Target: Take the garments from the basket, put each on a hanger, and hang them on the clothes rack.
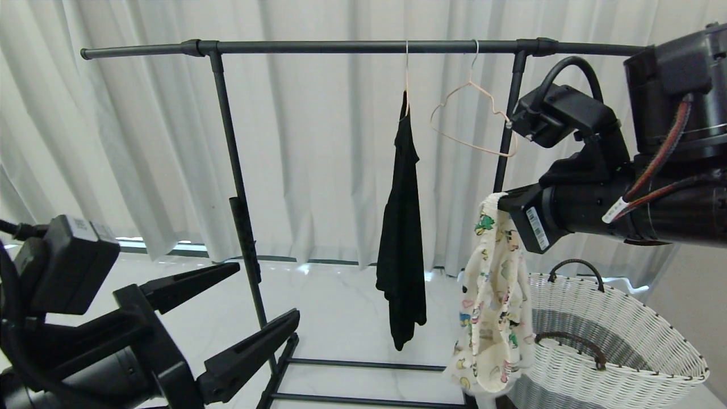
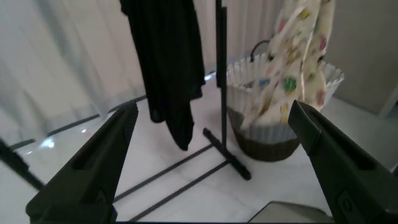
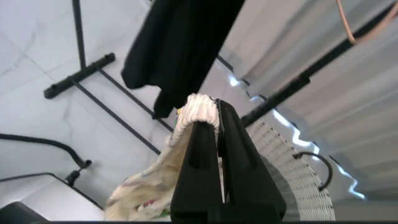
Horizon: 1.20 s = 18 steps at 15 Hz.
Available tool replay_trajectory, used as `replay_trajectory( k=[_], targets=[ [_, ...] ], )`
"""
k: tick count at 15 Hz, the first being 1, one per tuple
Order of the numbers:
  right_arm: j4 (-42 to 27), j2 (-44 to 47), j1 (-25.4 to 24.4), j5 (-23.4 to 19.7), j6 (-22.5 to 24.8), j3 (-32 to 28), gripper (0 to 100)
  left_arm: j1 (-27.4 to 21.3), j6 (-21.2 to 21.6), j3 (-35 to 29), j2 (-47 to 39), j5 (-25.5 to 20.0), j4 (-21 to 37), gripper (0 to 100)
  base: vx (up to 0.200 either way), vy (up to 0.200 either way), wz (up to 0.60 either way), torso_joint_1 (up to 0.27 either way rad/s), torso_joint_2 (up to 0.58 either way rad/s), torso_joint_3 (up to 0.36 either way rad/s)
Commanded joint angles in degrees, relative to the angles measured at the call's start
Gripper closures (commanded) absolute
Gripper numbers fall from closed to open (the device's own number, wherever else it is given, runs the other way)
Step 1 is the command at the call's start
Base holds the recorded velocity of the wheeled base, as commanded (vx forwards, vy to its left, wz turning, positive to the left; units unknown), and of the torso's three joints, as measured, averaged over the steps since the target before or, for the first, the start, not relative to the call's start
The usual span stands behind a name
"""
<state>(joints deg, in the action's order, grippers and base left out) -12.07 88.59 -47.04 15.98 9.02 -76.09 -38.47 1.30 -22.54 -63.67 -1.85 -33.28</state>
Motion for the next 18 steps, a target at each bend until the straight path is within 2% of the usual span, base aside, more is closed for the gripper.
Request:
replay_trajectory(
  k=[1,6,8,12,13,14,17,18],
  targets=[
    [0.03,2.73,-2.26,-0.07,-0.32,-2.3,100,-2.04,-0.16,-3.74,-5.15,0.1,-0.03,0,0.0,0.0,0.0,0.0,0.0,0.0],
    [0.03,4.14,-9.38,0.01,-2.43,-4.94,100,-14.44,-0.25,-4.79,-9.54,0.18,-0.03,0,0.0,0.0,0.0,0.0,0.0,0.0],
    [0.03,4.58,-11.49,0.01,-2.43,-5.38,100,-16.99,-1.66,-5.58,-12.09,0.27,-0.03,0,0.0,0.0,0.0,0.0,0.0,0.0],
    [0.03,4.75,-13.07,0.01,-2.43,-5.38,100,-16.81,-5.79,-10.07,-16.22,0.45,-0.03,0,0.0,0.0,0.0,0.0,0.0,0.0],
    [0.03,4.75,-13.43,0.01,-2.43,-5.64,100,-16.81,-9.13,-14.29,-19.21,2.2,-0.03,0,0.0,0.0,0.0,0.0,0.0,0.0],
    [0.12,4.75,-13.43,0.01,-2.43,-5.73,100,-16.63,-10.01,-15.69,-21.14,4.93,-0.03,0,0.0,0.0,0.0,0.0,0.0,0.0],
    [0.12,4.66,-13.43,0.01,-2.43,-6.26,100,-14.96,-11.32,-15.87,-25.45,9.85,-0.03,0,0.0,0.0,0.0,0.0,0.0,0.0],
    [0.03,4.58,-13.51,0.01,-2.43,-6.26,100,-14.79,-11.32,-15.78,-26.33,9.85,-0.03,0,0.0,0.0,0.0,0.0,0.0,0.0]
  ],
)
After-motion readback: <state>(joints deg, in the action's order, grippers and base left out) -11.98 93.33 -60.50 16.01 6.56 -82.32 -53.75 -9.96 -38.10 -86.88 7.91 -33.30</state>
